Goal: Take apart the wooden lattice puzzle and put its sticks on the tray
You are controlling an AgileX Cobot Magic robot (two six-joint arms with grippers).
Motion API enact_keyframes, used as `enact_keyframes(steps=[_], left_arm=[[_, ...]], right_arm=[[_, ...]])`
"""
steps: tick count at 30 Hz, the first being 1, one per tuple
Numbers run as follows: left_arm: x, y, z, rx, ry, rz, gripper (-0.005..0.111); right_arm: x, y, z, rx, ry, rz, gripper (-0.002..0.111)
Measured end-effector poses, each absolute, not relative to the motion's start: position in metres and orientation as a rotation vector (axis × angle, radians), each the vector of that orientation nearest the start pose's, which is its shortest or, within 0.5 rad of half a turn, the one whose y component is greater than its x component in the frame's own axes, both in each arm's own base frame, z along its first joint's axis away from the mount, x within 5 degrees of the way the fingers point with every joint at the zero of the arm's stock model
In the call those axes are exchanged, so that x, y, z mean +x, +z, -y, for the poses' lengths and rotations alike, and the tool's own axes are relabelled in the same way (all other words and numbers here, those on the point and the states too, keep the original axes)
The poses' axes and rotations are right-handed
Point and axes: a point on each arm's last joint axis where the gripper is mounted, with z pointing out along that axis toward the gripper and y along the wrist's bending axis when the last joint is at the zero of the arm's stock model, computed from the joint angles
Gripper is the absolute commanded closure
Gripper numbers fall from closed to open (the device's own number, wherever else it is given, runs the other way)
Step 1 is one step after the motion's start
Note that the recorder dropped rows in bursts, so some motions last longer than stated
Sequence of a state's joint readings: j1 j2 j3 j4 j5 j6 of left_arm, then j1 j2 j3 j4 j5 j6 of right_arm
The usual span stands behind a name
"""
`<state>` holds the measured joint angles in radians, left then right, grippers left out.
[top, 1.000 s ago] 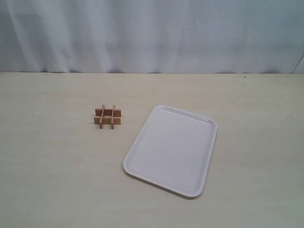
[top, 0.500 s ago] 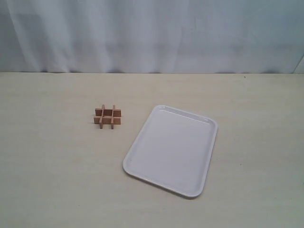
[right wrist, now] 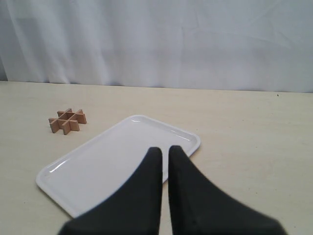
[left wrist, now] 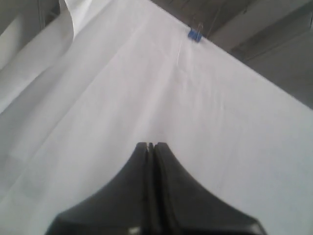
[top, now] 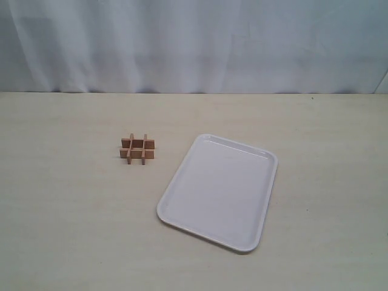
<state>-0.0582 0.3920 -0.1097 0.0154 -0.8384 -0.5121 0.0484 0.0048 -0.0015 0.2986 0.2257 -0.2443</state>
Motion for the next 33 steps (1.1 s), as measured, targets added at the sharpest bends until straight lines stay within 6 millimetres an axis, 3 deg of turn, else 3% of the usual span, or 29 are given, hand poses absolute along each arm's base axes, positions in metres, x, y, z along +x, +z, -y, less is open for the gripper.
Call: enact_keyframes(steps=[4, 11, 15, 21, 33], left_arm=[[0.123, 0.295, 0.016, -0.121, -0.499, -1.069, 0.107], [0.222, 0.274, 0.036, 0.049, -0.473, -1.432, 0.107], [0.265, 0.271, 0.046, 0.180, -0.451, -1.645, 0.107], [0.297, 0.274, 0.057, 0.304, -0.286, -1.879, 0.107], [0.321, 0.232, 0.110, 0.517, 0.103, -2.206, 0.107]], right_arm=[[0.055, 0.194, -0.009, -0.050, 0.127, -1.704, 0.104], [0.055, 0.194, -0.009, -0.050, 0.127, -1.704, 0.104], [0.055, 0.194, -0.009, -0.050, 0.127, -1.704, 0.104], [0.055, 0.194, -0.009, -0.050, 0.127, -1.704, 0.104], [0.055, 0.194, -0.009, -0.050, 0.127, -1.704, 0.104]])
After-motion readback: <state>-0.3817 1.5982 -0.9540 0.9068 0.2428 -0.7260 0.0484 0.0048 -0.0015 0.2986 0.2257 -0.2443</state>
